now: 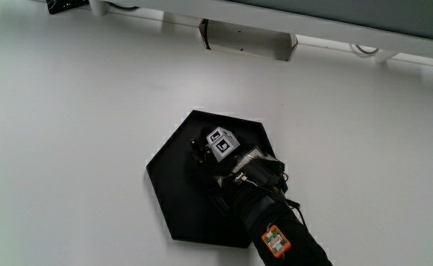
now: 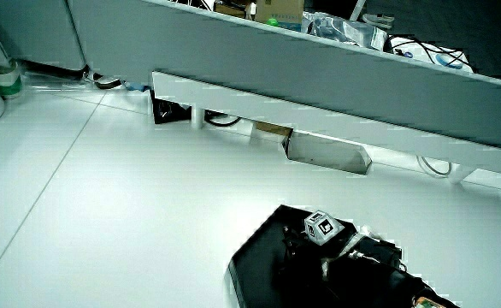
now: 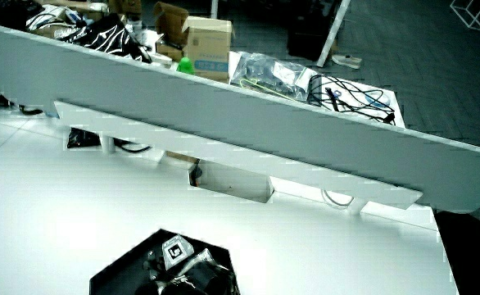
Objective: Pick black tape from plate
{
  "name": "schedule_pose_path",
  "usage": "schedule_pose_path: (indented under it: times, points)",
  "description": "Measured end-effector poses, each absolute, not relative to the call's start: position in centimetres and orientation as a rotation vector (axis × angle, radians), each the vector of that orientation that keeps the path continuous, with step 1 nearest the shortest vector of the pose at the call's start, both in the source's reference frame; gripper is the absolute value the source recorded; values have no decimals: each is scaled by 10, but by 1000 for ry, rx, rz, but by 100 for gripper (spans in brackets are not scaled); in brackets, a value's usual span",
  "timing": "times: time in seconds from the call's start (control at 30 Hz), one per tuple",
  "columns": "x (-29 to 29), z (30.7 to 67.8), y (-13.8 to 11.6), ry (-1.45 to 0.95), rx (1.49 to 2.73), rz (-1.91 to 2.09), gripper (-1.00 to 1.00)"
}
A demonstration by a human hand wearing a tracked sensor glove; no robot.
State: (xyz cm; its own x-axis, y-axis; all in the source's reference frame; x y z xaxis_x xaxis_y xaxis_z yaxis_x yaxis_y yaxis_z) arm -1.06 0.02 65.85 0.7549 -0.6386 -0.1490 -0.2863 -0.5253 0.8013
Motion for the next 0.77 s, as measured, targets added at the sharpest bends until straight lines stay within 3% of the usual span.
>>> schedule_pose_path:
  times: [0.4, 0.77]
  points:
    - [-8, 641, 6, -714, 2225, -457, 100]
    - [6, 569, 6, -826, 2478, -370, 100]
